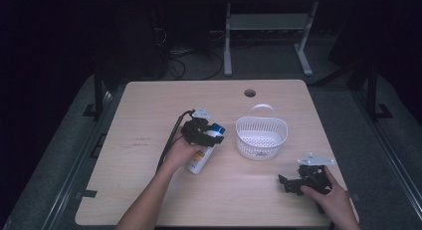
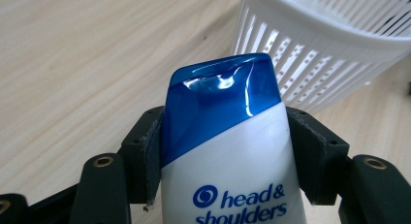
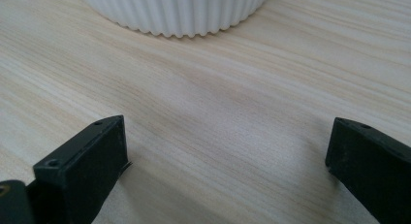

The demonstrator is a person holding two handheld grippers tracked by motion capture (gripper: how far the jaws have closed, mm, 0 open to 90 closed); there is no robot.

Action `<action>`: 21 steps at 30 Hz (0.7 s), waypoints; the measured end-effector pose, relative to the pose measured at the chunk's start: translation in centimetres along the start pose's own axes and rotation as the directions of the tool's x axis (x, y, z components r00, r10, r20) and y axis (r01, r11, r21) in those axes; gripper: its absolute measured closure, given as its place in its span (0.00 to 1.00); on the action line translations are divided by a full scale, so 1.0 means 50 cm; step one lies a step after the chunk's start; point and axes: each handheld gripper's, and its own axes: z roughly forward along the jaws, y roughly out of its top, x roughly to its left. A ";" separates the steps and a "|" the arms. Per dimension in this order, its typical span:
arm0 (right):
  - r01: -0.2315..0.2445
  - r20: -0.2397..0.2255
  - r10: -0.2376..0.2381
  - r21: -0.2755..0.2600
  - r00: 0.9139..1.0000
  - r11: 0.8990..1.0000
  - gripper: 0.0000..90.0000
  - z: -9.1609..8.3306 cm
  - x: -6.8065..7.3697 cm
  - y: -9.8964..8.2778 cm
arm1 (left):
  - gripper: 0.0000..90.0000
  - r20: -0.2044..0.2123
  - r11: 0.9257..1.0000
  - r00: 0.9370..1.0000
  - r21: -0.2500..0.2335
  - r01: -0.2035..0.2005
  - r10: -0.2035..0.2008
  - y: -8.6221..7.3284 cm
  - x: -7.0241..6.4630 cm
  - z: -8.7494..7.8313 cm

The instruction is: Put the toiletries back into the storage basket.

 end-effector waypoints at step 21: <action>0.000 0.000 0.000 0.000 1.000 1.000 0.01 0.000 0.000 0.000 | 0.42 0.056 0.962 0.992 -0.257 -0.094 0.112 0.002 -0.002 -0.080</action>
